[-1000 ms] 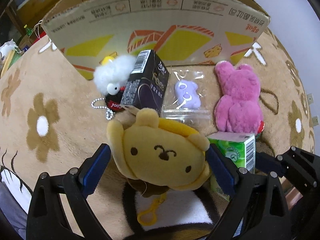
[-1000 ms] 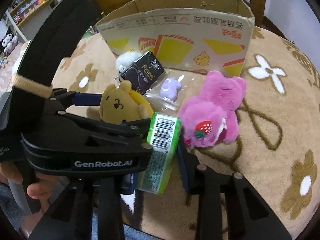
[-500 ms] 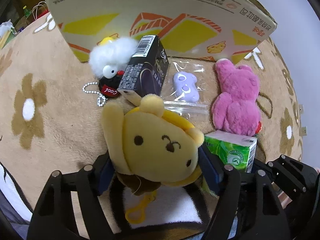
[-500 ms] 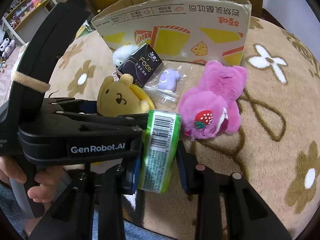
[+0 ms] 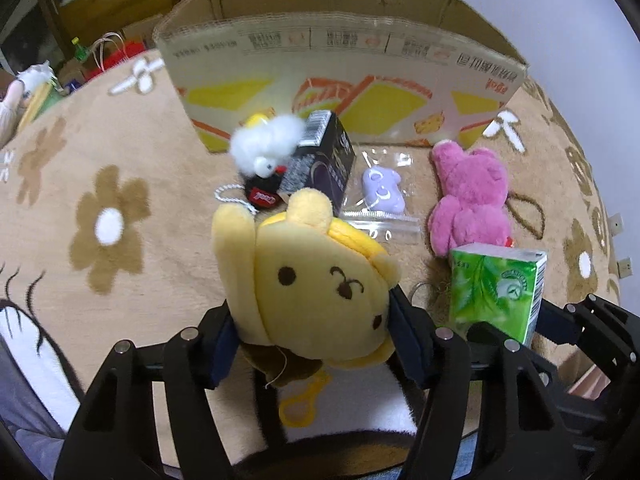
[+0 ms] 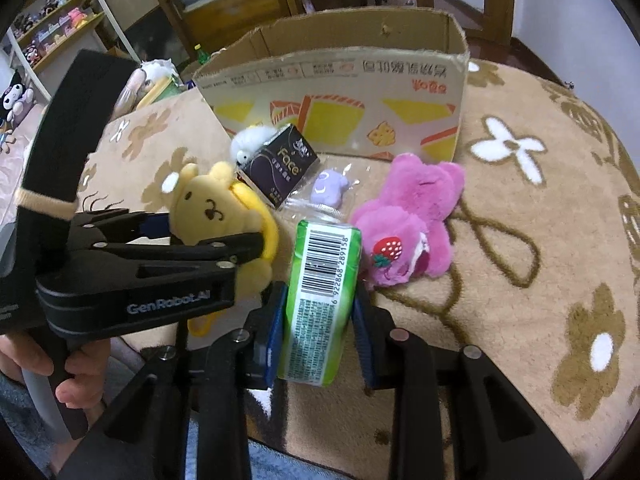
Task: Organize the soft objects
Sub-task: 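Lift the dog plush with the left tool while the right tool carries the carton over the box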
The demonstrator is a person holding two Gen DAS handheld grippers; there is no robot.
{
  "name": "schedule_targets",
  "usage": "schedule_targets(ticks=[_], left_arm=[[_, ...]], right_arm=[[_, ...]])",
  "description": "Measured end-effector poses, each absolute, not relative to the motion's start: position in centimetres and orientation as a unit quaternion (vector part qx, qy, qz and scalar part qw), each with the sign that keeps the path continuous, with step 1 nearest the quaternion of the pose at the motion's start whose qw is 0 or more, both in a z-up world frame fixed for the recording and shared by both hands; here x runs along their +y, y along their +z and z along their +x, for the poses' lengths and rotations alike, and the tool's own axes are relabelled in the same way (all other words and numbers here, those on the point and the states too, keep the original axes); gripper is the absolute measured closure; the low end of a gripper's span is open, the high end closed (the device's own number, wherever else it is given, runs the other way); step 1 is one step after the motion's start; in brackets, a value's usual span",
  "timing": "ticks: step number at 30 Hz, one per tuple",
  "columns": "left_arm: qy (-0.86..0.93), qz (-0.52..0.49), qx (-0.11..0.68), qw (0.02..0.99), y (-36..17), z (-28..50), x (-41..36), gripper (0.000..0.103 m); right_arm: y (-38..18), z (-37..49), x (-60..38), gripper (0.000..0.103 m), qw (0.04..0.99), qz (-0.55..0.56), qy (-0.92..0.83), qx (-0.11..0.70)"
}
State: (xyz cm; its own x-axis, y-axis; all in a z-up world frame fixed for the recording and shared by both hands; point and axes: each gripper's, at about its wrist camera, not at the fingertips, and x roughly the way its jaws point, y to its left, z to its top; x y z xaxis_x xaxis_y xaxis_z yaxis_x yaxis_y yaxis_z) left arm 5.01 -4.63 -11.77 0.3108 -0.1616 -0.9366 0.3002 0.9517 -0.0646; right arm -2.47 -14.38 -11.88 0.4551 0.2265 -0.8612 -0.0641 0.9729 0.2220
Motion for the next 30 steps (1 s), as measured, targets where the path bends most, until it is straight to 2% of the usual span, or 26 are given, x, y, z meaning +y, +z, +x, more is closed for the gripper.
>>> schedule_targets(ticks=[5, 30], left_arm=[[-0.133, 0.058, 0.537, 0.831, -9.6, 4.0, -3.6, 0.038], [-0.105, 0.087, 0.269, 0.953, 1.1, -0.2, -3.8, 0.037]], right_arm=[[-10.6, -3.1, -14.7, 0.071, 0.866, 0.079, 0.073, 0.489], [-3.2, -3.5, -16.6, 0.071, 0.949, 0.075, 0.031, 0.303]])
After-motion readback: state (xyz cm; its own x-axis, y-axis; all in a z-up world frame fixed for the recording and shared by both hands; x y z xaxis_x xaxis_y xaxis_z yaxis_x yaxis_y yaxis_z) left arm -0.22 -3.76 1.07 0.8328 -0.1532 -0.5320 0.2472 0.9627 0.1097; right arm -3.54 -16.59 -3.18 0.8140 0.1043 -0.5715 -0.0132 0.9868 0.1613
